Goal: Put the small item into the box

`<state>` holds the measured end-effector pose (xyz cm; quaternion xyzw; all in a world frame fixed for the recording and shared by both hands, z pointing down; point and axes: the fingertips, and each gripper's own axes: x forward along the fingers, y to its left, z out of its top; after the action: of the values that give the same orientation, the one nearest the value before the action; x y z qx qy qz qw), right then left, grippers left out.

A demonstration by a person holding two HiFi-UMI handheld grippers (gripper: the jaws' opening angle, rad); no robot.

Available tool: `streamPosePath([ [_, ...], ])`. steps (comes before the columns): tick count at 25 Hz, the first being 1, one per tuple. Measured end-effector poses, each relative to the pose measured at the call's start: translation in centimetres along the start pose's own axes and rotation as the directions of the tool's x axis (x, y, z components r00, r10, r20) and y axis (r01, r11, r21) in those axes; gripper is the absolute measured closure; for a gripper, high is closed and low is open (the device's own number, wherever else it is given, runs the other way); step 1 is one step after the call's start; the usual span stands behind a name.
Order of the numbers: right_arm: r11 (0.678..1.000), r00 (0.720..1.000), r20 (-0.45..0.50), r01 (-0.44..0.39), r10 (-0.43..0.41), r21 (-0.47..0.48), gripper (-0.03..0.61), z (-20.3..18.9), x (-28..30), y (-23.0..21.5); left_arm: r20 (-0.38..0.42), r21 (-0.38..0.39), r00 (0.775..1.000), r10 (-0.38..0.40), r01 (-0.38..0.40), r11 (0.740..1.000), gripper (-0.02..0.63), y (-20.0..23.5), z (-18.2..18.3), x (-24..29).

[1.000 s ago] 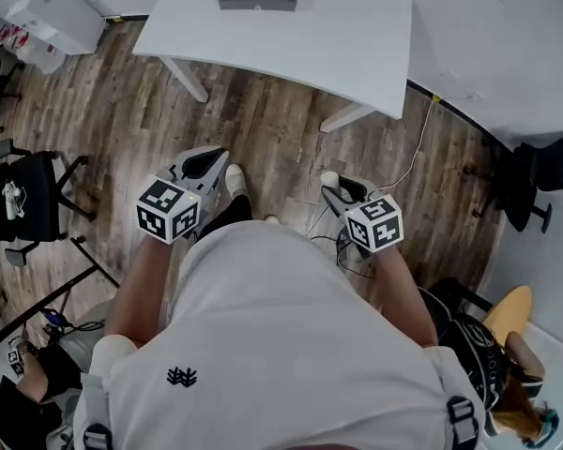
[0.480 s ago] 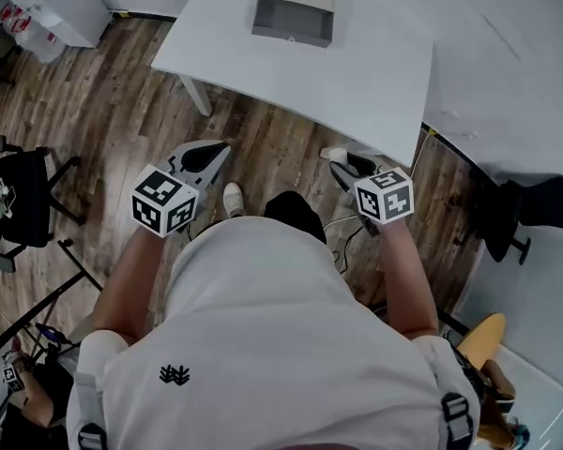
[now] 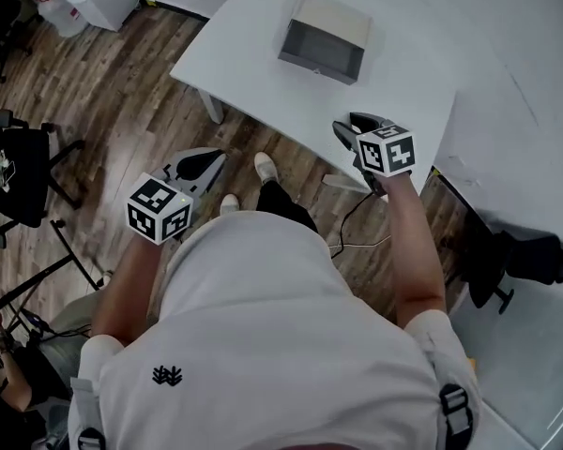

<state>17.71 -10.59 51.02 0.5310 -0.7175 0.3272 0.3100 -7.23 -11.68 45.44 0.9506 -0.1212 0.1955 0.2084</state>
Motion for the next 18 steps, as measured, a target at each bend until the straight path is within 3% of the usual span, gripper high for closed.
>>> streamPosePath([
  [5, 0.996, 0.998, -0.021, -0.059, 0.058, -0.064, 0.42, 5.8, 4.9, -4.2, 0.032, 0.003, 0.995, 0.095, -0.095, 0.995, 0.607, 2.3, 3.0, 1.8],
  [10, 0.99, 0.992, -0.061, -0.113, 0.108, -0.082, 0.42, 10.1, 9.9, -8.2, 0.065, -0.045, 0.978, 0.199, -0.196, 0.98, 0.607, 4.4, 5.4, 3.3],
  [18, 0.982, 0.975, -0.151, -0.177, 0.164, -0.071, 0.42, 12.3, 17.6, -12.1, 0.071, -0.125, 0.929, 0.364, -0.354, 0.927, 0.607, 6.1, 6.3, 2.6],
])
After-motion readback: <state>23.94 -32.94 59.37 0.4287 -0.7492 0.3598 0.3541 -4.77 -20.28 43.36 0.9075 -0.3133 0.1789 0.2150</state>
